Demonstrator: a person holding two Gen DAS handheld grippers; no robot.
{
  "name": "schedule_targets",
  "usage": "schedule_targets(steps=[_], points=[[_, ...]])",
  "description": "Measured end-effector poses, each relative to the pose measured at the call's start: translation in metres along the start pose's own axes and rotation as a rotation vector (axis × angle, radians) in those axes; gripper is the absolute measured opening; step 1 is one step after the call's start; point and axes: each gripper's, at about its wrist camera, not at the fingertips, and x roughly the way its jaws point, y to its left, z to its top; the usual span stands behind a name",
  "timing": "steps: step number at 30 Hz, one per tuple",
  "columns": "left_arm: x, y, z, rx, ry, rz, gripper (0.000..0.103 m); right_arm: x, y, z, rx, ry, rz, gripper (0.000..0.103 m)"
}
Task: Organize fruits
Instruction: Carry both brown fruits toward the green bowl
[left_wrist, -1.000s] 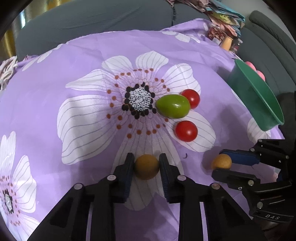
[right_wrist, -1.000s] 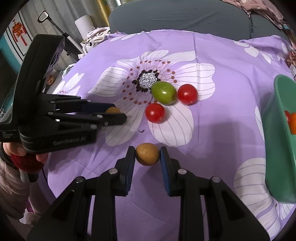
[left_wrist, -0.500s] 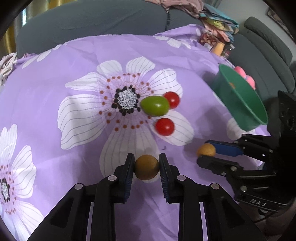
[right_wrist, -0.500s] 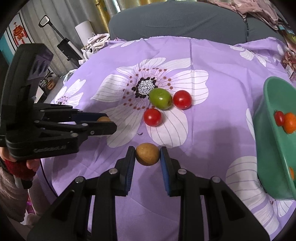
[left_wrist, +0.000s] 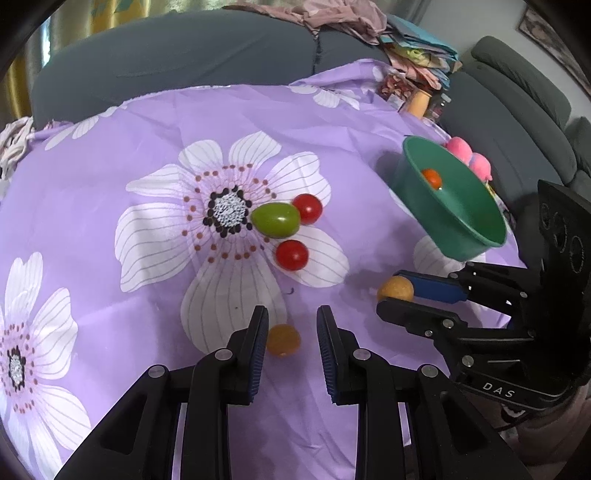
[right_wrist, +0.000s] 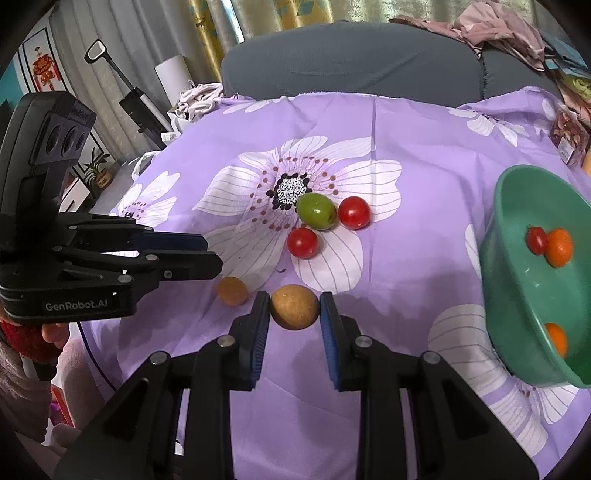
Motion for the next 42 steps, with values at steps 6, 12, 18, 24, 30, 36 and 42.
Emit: schedule_targets(steps=[6,12,18,24,30,36,42], points=[[0.003,-0.004,-0.004,0.007,0.005,0.018,0.027,-0.006,-0.002,-0.004,0.012,-0.009,-0.001,0.028],[0.024,-0.001,-0.008,0.010,0.058,0.058,0.027,-0.005,-0.006,-0.007,0.026,-0.005,-0.002,0.028],[0.043,0.008,-0.007,0.012,0.081,0.100,0.027,0.000,-0.007,-0.007,0.027,0.009,-0.001,0.028],[0.046,0.017,0.005,0.005,0.053,0.108,0.033,0.007,-0.010,-0.006,0.036,0.024,-0.005,0.028],[0.058,0.023,0.019,0.025,0.056,0.134,0.036,0.012,-0.010,-0.006,0.034,0.039,-0.001,0.028],[0.065,0.039,0.031,-0.001,0.039,0.144,0.036,0.016,-0.011,-0.004,0.035,0.045,0.004,0.028],[0.072,0.038,0.039,0.009,0.047,0.130,0.033,0.018,-0.013,-0.004,0.039,0.051,0.003,0.028]])
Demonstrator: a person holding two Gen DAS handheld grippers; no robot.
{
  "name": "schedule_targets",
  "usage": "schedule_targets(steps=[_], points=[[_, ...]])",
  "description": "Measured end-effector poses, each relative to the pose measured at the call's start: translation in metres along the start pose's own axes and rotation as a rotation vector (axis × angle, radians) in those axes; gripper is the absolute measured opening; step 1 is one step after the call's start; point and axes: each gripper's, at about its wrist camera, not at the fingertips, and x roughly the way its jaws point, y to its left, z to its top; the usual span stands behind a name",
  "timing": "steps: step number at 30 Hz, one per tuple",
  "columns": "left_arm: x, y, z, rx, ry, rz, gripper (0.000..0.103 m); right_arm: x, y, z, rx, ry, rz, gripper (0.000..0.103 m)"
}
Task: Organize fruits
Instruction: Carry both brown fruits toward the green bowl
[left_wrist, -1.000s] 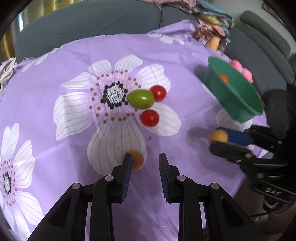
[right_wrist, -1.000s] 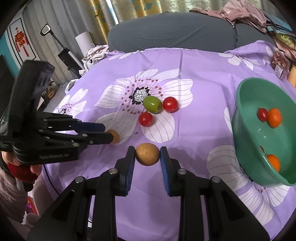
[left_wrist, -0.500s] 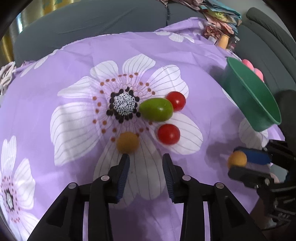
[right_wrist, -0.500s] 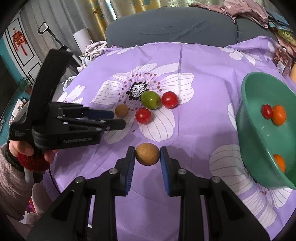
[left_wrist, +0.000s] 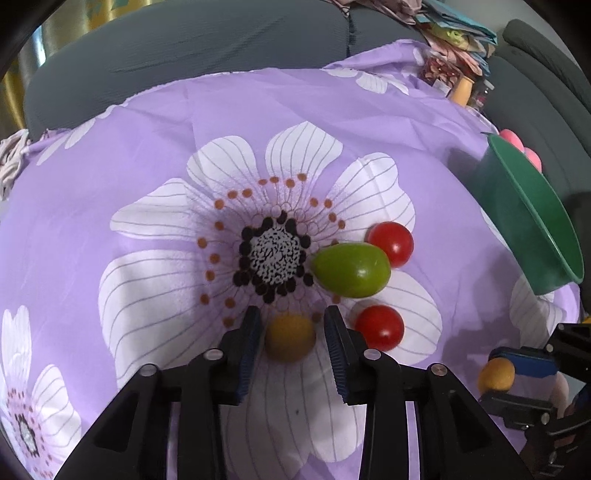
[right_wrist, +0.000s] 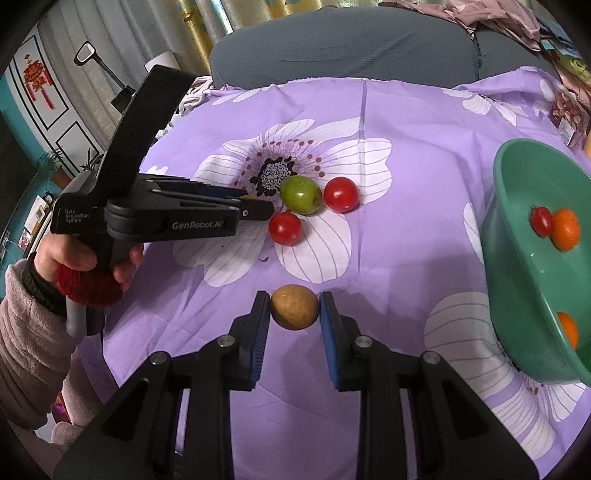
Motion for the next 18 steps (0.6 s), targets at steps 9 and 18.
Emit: schedule_targets(steps=[9,18], points=[[-0.013,0.000,-0.014,-0.004,0.009,-0.004,0.025,-0.007,-0.005,0.000,0.019,-0.020,-0.010,0.028],[-0.013,-0.008,-0.030,0.017,-0.002,0.015,0.025,-0.015,-0.004,-0.002,0.016,-0.033,-0.007,0.028]])
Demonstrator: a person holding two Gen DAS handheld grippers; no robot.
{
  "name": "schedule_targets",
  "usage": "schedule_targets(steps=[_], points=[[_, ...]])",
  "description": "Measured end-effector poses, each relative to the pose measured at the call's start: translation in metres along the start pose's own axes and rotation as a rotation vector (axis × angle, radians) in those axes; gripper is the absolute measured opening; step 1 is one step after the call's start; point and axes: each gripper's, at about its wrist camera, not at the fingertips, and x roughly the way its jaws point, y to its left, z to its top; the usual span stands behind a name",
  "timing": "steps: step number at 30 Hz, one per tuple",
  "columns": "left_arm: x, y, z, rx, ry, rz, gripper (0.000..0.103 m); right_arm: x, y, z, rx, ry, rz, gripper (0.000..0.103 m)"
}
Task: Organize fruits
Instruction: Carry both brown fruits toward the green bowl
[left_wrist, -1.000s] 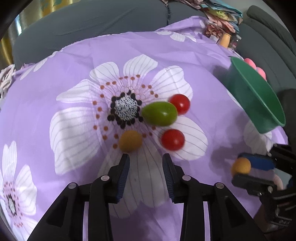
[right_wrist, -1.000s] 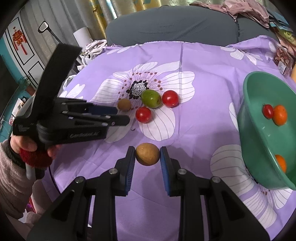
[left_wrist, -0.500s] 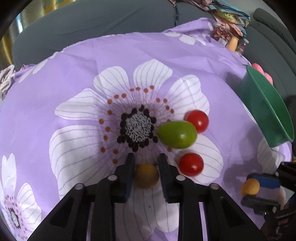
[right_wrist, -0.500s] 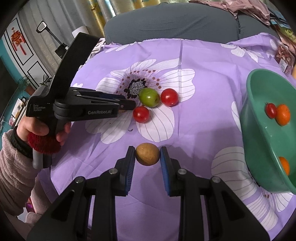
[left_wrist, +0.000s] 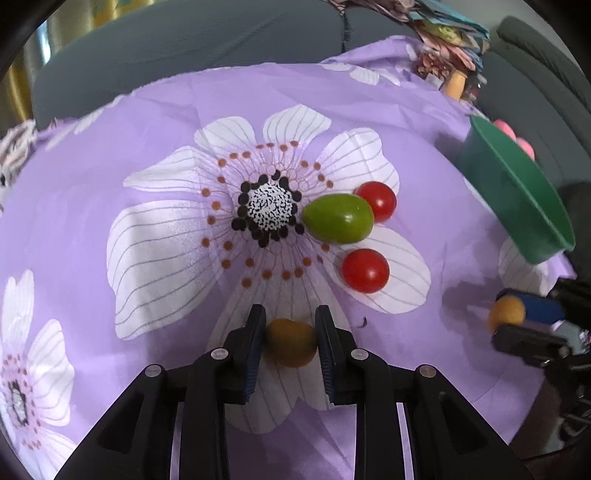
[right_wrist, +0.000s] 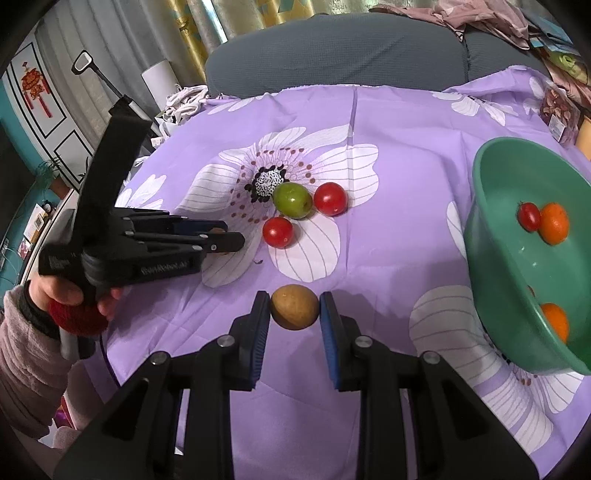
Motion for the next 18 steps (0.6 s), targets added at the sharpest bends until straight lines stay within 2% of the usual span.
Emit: schedule_targets(steps=[12,18], points=[[-0.010,-0.002,-0.005,-0.018,0.022,-0.010,0.025,-0.005,-0.001,0.003,0.002,-0.020,-0.006,0.028],[-0.039,-0.015,-0.009,-0.010,-0.022,-0.078,0.025,-0.016,-0.006,0.003,0.015,-0.048,-0.012,0.028]])
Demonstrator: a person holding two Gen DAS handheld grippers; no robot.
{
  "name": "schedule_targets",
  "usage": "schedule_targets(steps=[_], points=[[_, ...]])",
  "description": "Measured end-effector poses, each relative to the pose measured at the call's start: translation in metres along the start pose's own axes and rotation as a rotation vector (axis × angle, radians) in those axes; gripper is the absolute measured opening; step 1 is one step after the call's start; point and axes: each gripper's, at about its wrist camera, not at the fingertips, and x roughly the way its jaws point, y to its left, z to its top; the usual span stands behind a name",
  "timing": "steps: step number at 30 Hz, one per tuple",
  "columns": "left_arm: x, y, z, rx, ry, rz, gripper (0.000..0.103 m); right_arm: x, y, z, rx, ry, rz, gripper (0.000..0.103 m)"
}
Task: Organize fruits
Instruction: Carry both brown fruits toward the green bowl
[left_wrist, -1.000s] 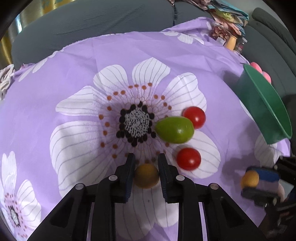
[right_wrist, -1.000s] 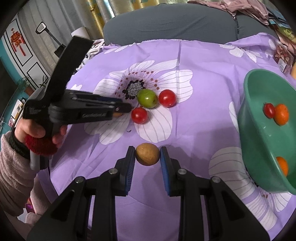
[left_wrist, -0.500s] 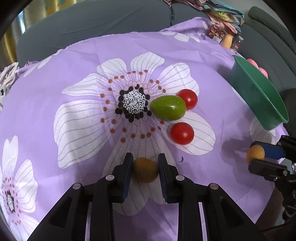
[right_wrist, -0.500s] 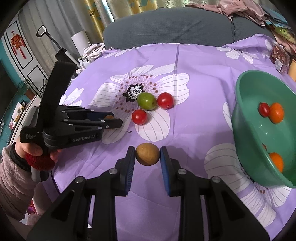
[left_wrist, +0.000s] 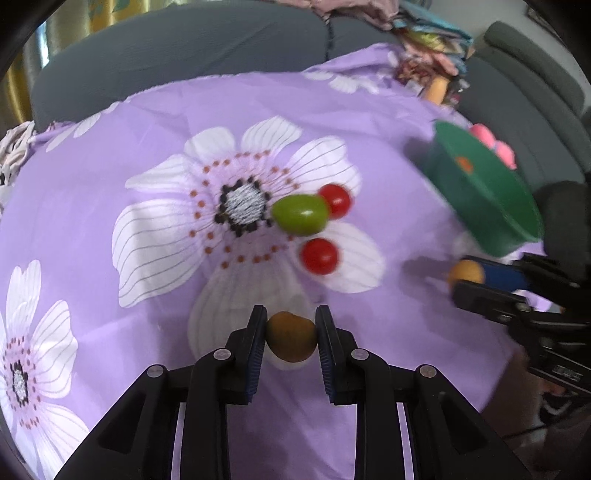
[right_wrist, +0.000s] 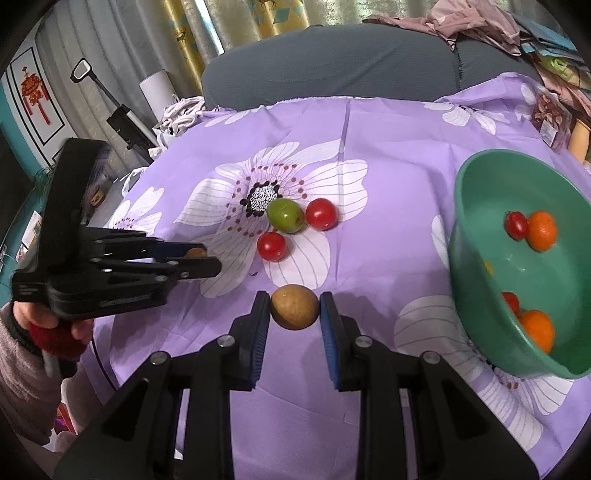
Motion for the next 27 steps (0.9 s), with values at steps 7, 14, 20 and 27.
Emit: schedule_targets(steps=[7,14,20,27], points=[[-0.031,-0.025,0.001,0.028,-0.053,-0.046,0.025,-0.014,-0.007,-0.001,0.015,-0.041,-0.004,0.028],[-0.044,-0.040,0.007,0.055,-0.079,-0.051,0.025,-0.031,-0.012,-0.004,0.031,-0.085,-0.003,0.028],[-0.048,-0.054,0.009,0.084,-0.084,-0.040,0.025,-0.042,-0.019,-0.005,0.047,-0.117,-0.007,0.028],[-0.049,-0.074,0.016,0.127,-0.085,-0.045,0.025,-0.056,-0.033,-0.008,0.072,-0.159,-0.014,0.028]])
